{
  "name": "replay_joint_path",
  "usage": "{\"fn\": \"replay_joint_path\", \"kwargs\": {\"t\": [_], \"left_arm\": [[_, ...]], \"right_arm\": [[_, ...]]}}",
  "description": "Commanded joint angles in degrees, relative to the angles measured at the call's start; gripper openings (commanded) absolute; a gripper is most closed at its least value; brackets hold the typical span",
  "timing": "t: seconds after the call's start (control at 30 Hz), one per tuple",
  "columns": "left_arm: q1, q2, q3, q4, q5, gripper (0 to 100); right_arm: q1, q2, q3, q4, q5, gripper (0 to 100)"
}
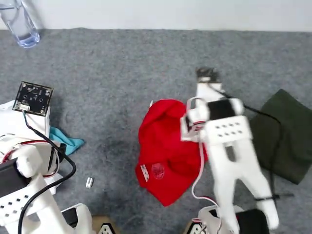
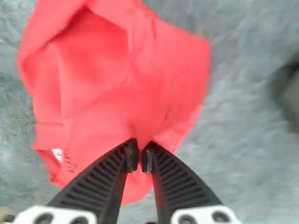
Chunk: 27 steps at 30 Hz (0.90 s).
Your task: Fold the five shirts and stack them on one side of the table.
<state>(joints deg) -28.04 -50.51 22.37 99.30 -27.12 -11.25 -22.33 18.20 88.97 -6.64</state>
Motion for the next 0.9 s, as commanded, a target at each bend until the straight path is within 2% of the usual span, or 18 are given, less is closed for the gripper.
{"fn": "replay_joint_path", "kwargs": {"t": [0.0,0.13,0.27,0.4,0.47,0.57,0.7,0.87], "left_arm": [[-0.3,-0.4,-0.5,0.6,-0.5,23],[-0.2,-0.4,-0.5,0.6,-0.4,23],[-0.2,-0.4,-0.5,0.6,-0.4,23],[-0.2,-0.4,-0.5,0.7,-0.4,23],[-0.2,-0.4,-0.5,0.7,-0.4,23],[-0.2,-0.4,-0.5,0.7,-0.4,23],[-0.2,-0.4,-0.5,0.7,-0.4,23],[-0.2,-0.4,-0.5,0.7,-0.4,23]], "right_arm": [[7.2,-4.0,-3.3,1.5,12.4,3.5],[13.8,-3.7,-3.3,3.3,19.8,0.9],[17.4,-3.2,-3.0,6.0,26.4,0.8],[19.7,-0.2,0.4,5.5,28.8,0.8],[17.9,2.0,2.2,3.9,26.8,0.9],[13.9,5.0,4.5,1.5,18.5,2.8],[7.4,8.5,6.9,0.4,8.4,16.9],[3.0,9.7,7.1,0.1,2.9,31.0]]}}
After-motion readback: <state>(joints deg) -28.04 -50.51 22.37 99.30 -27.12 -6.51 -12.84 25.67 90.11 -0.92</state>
